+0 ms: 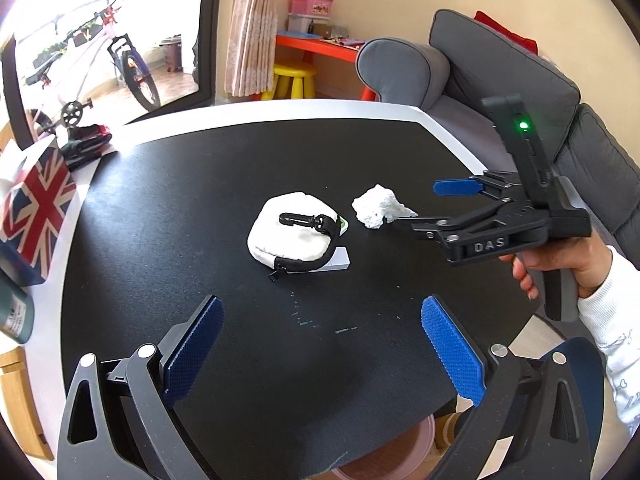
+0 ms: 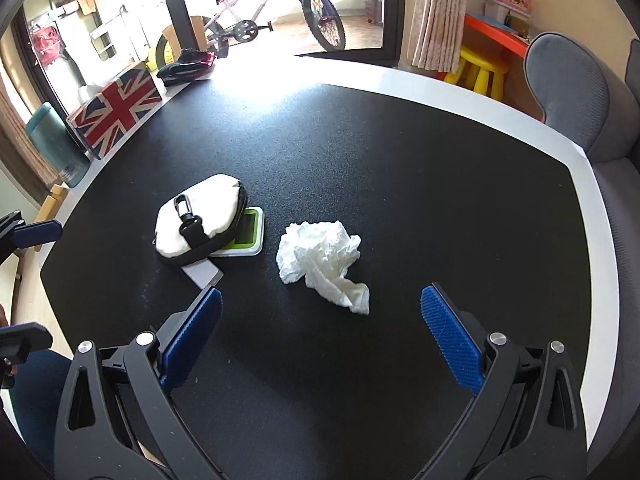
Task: Collect trash
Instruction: 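Move the right gripper to the second white tissue and close on it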
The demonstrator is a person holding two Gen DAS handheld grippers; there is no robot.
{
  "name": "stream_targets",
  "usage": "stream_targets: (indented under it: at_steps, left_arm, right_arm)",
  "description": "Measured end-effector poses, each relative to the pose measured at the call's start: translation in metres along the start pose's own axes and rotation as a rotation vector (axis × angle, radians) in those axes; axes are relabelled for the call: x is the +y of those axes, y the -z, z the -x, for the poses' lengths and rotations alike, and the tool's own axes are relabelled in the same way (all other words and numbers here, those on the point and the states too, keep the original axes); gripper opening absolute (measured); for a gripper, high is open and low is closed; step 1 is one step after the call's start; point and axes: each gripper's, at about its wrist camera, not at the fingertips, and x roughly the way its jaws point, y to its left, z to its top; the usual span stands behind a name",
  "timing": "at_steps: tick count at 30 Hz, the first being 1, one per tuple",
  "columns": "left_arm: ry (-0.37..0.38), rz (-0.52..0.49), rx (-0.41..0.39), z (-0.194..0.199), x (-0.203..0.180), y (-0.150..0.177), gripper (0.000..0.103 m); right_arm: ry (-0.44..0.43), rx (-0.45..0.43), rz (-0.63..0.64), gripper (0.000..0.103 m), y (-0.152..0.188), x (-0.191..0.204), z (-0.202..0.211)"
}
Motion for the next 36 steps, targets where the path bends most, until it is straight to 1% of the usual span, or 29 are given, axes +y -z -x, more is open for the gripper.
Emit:
stream_targets:
  at_steps: [3,4,5,6,7,8,9,10,11,12,13,17,19,23,27,32,36]
  left_arm:
    - [0.002,0.0,0.004,-0.006,0.002,-0.001,0.095]
    - [0.001,0.002,0.006,-0.006,0.002,-0.001,0.095]
    - [0.001,0.002,0.008,-0.007,0.002,-0.001,0.095]
    - [0.002,0.002,0.01,-0.009,0.003,-0.002,0.095]
    - [0.003,0.0,0.01,-0.01,0.003,-0.002,0.095]
    - [0.004,-0.001,0.01,-0.011,0.003,-0.002,0.095]
    - [0.004,-0.002,0.01,-0.012,0.003,-0.003,0.095]
    - [0.005,-0.002,0.01,-0.013,0.004,-0.004,0.095]
    - [0.006,-0.002,0.01,-0.013,0.004,-0.004,0.095]
    - [0.006,-0.001,0.01,-0.014,0.004,-0.005,0.095]
    - [0.005,-0.003,0.009,-0.015,0.004,-0.005,0.095]
    - [0.008,-0.004,0.009,-0.018,0.004,-0.009,0.095]
    - [0.009,-0.005,0.008,-0.019,0.004,-0.011,0.095]
    - [0.01,-0.009,0.014,-0.023,0.005,-0.015,0.095]
    - [0.014,-0.007,0.028,-0.032,0.008,-0.023,0.095]
    - [0.019,-0.016,0.06,-0.05,0.01,-0.032,0.095]
    - [0.023,-0.016,0.101,-0.07,0.014,-0.041,0.095]
  right_arm:
    - [-0.005,0.006,0.013,0.097,-0.004,0.0,-0.011]
    - [-0.006,0.007,0.019,0.091,-0.005,0.001,-0.014]
    - [-0.004,0.014,0.025,0.081,-0.006,0.002,-0.017]
    - [-0.001,0.023,0.028,0.078,-0.007,0.002,-0.02]
    - [0.0,0.031,0.03,0.072,-0.007,0.002,-0.023]
    - [-0.004,0.039,0.031,0.062,-0.007,0.002,-0.026]
    - [-0.006,0.045,0.031,0.055,-0.007,0.002,-0.029]
    - [-0.003,0.049,0.032,0.041,-0.007,0.002,-0.03]
    - [0.002,0.052,0.036,0.03,-0.007,0.002,-0.031]
    - [0.003,0.05,0.038,0.026,-0.007,0.002,-0.031]
    - [0.002,0.047,0.038,0.02,-0.006,0.003,-0.03]
    - [0.0,0.024,0.021,0.013,-0.003,0.001,-0.022]
    - [-0.006,0.015,0.012,0.012,-0.002,0.001,-0.016]
    - [-0.027,0.0,-0.021,0.012,0.003,0.0,-0.001]
    - [-0.033,-0.012,-0.026,0.012,0.01,0.003,0.012]
    - [-0.03,-0.024,-0.031,0.012,0.015,0.002,0.023]
    - [-0.028,-0.026,-0.035,0.012,0.018,-0.001,0.028]
